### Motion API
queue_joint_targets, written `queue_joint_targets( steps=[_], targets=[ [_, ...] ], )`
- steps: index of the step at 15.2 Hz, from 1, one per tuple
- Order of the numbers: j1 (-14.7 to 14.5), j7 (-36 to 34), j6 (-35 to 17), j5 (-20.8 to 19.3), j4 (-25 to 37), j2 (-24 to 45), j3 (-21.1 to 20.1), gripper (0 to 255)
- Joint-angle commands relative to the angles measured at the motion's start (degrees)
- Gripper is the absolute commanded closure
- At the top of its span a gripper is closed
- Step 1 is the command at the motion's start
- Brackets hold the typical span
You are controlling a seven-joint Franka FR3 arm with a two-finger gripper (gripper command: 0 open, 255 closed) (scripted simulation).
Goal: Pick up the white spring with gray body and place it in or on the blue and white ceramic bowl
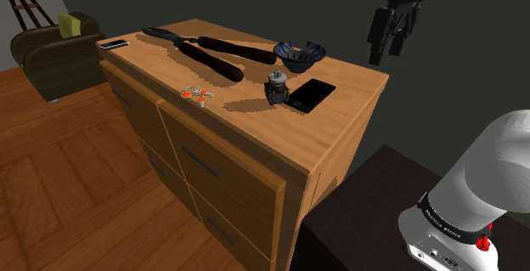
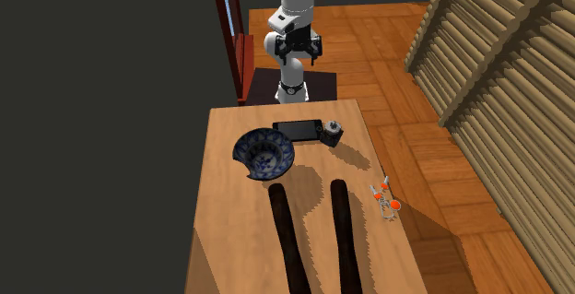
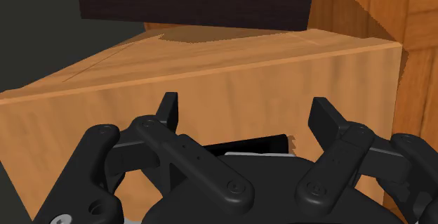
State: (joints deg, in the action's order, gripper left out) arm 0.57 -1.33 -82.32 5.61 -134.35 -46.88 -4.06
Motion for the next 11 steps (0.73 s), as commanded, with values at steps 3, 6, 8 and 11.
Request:
queue_joint_targets(
  steps=[3,6,8,11],
  targets=[
    [-0.3,-1.3,-3.3,0.9,0.4,2.9,-1.8,0],
    [-0.7,-3.3,-8.0,1.8,1.5,7.7,-4.3,0],
    [-0.9,-4.6,-11.0,2.2,2.6,11.0,-6.1,0],
    [-1.0,-6.7,-15.2,2.3,4.8,16.4,-8.6,0]
  ],
)
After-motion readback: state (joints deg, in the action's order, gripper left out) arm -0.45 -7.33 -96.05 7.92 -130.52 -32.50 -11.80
